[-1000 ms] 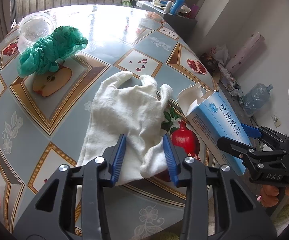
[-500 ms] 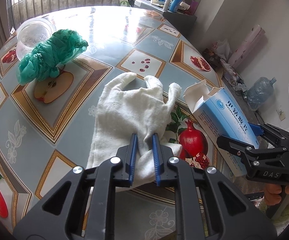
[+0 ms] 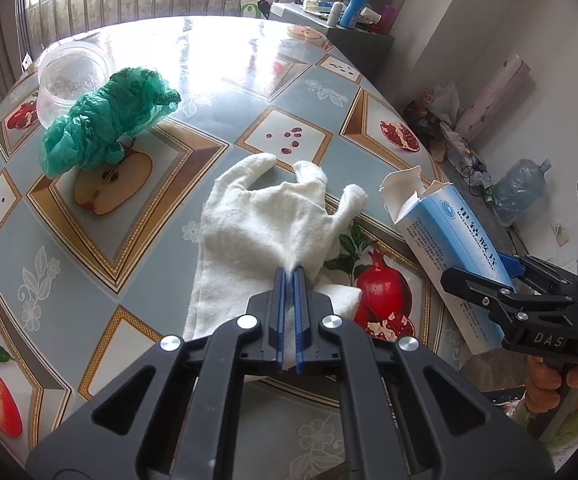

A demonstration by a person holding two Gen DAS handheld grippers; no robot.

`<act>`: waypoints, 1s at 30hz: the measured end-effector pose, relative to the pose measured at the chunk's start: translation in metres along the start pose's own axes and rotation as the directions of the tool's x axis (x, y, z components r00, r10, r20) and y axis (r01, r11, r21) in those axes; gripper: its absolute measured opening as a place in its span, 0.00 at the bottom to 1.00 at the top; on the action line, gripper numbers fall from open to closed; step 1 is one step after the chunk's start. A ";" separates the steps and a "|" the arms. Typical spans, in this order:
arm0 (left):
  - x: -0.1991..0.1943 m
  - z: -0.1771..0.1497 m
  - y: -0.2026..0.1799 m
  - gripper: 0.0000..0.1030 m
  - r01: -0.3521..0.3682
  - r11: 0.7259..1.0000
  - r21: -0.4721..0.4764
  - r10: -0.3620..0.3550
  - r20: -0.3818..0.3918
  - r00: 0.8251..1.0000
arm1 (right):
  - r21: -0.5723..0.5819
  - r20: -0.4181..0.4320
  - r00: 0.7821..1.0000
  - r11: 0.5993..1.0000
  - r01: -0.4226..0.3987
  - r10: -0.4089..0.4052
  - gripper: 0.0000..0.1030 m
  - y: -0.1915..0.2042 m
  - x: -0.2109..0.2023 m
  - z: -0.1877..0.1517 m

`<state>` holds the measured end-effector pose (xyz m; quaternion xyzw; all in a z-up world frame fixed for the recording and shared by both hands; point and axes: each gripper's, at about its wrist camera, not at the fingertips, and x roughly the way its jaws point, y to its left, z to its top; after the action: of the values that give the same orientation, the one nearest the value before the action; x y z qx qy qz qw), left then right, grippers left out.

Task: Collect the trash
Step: 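Lift the white cloth with the left tool while the right tool holds the box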

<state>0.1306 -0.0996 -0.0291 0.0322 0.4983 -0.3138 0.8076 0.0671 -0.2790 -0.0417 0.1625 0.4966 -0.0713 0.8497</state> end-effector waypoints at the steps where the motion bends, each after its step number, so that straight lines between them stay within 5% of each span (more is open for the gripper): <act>1: -0.002 0.001 0.000 0.02 0.000 1.000 -0.001 0.000 0.005 1.000 | 0.007 0.003 1.000 1.000 -0.005 0.005 0.71 -0.001 -0.001 0.000; 30: -0.046 0.020 -0.008 0.02 0.012 1.000 -0.013 -0.011 0.105 0.994 | 0.087 0.087 0.993 0.992 -0.087 0.080 0.71 -0.020 -0.032 0.001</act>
<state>0.1283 -0.0917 0.0207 0.0074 0.4576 -0.3165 0.8309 0.0466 -0.2992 -0.0179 0.2183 0.4497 -0.0647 0.8636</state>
